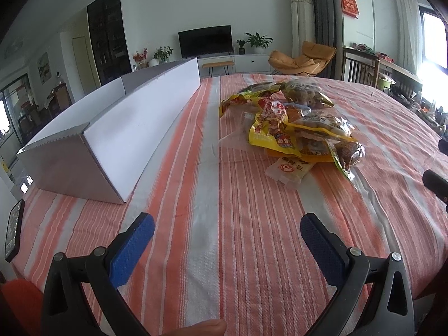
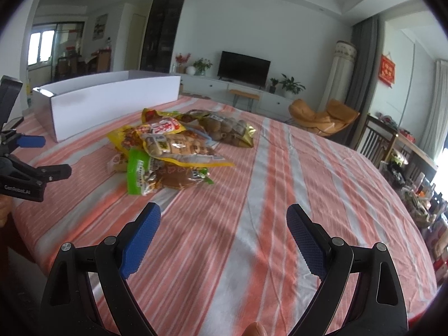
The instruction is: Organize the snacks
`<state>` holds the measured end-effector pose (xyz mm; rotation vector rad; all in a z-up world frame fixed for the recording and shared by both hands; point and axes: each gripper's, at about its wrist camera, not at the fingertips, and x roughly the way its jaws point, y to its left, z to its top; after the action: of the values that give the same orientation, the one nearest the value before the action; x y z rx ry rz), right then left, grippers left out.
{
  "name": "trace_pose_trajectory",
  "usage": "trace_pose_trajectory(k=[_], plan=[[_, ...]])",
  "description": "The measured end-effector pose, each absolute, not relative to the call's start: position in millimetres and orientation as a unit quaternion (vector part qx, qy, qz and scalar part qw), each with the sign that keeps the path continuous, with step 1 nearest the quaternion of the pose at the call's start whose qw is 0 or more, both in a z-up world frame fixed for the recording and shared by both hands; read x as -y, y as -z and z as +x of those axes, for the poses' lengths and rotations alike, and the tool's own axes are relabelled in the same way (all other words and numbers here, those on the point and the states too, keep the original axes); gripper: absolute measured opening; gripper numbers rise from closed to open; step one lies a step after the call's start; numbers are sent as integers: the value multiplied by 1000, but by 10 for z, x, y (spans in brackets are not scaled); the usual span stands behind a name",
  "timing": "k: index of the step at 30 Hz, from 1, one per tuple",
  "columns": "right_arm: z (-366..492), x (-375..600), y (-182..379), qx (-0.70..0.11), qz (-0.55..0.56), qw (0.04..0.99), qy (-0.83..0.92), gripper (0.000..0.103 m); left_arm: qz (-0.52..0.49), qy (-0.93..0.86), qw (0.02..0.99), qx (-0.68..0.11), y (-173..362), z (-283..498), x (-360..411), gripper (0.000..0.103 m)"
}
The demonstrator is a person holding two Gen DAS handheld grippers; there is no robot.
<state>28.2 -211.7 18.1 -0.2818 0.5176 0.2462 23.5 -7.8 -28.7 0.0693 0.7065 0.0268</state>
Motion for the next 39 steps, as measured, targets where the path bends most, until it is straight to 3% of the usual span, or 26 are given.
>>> trace_pose_trajectory(k=[8,18,26,32,39], plan=[[549,1842,-248,-285,-140,932,-177,93,36,-18,940,-339,259,215,70,103],[1472,1285,137,-408,-145,874,-220,93,47,-30,939,-340,298,227,47,103],[1697,2066,194,-437,-75,894,-66,93,39,-26,927,-371,427,332,35,103],[1455,2391,257,-430,-92,897,-39,93,39,-19,914,-403,570,408,80,103],[1557,2687,297,-456,-13,889,-45,95,-11,-21,900,-435,601,472,-27,103]])
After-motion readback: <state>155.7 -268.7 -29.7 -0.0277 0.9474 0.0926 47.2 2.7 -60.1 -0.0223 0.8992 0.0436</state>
